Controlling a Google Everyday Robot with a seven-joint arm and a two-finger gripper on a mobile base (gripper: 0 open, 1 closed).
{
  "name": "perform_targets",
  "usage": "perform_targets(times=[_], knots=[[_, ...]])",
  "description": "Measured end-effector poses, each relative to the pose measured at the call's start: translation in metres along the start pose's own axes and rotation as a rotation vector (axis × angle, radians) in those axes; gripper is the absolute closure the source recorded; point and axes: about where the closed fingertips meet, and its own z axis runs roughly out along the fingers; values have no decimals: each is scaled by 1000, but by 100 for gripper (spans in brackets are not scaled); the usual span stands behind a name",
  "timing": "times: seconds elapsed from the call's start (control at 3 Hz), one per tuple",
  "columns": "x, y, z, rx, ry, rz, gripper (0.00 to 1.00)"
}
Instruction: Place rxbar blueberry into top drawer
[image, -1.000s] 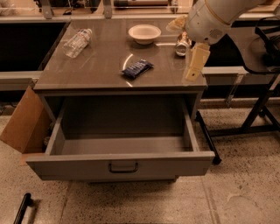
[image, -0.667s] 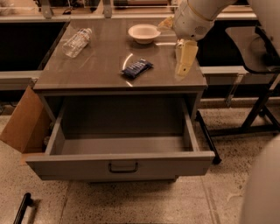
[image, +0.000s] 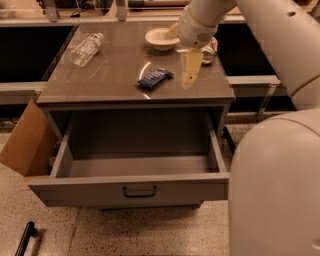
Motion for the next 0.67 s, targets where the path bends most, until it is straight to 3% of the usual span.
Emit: perform_targets(times=[0.67], knots=[[-15, -27, 50, -20, -74, 69, 0]])
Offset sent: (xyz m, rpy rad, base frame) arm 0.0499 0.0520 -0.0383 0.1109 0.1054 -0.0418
